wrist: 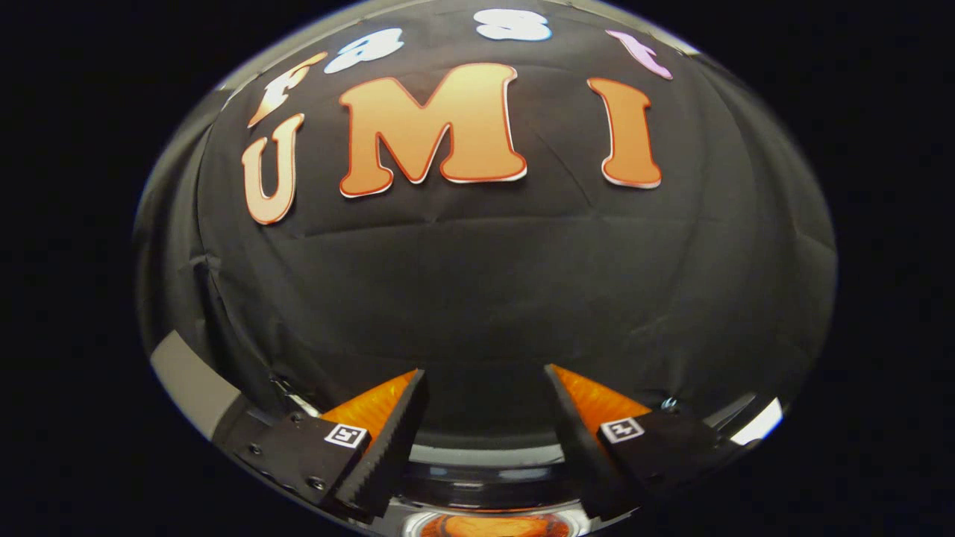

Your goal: Put the clothes into the washing machine and then close the washing machine lid.

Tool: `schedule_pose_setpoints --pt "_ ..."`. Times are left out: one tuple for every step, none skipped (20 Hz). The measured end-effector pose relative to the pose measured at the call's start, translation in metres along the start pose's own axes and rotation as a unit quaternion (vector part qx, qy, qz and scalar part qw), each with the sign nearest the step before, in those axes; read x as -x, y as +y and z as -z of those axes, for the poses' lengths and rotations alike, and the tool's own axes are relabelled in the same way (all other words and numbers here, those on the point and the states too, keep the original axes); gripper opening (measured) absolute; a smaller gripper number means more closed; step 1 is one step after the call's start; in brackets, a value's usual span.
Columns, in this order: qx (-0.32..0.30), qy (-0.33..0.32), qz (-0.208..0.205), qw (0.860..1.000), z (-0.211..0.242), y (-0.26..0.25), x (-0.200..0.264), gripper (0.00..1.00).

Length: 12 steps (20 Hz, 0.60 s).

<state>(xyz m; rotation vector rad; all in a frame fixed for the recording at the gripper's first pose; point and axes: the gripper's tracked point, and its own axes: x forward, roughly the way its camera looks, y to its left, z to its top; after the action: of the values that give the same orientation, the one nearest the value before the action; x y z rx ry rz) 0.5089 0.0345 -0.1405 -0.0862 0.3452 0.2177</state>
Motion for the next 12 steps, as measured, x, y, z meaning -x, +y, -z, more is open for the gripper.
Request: schedule_pose_setpoints --pt "0.011 0.003 -0.002 1.0 0.0021 0.0003 0.0037 0.97" --pt "0.001 -0.005 0.001 1.0 -0.0013 -0.0004 0.0028 0.97" --pt "0.005 -0.008 -0.001 1.0 -0.0034 -0.0002 0.0047 0.97" --pt "0.005 -0.005 -0.001 1.0 -0.0025 0.0007 0.005 0.97" --pt "0.004 -0.004 -0.001 1.0 -0.0007 0.0004 0.0029 0.97" --pt "0.004 -0.002 -0.001 1.0 -0.0006 0.0005 0.0028 0.97" --pt "0.004 0.0 0.0 1.0 0.0002 0.0003 0.0047 0.97" --pt "0.004 0.002 -0.001 1.0 0.0009 0.0002 0.0054 0.97" --pt "0.004 0.003 -0.002 1.0 0.0009 0.0003 0.0051 0.97" --pt "0.003 0.006 -0.004 1.0 0.002 0.0013 0.0056 0.97" --pt "0.002 0.012 -0.004 1.0 0.0033 0.0014 0.0082 0.97" --pt "0.002 0.018 -0.005 1.0 0.0053 0.0019 0.0101 0.97"
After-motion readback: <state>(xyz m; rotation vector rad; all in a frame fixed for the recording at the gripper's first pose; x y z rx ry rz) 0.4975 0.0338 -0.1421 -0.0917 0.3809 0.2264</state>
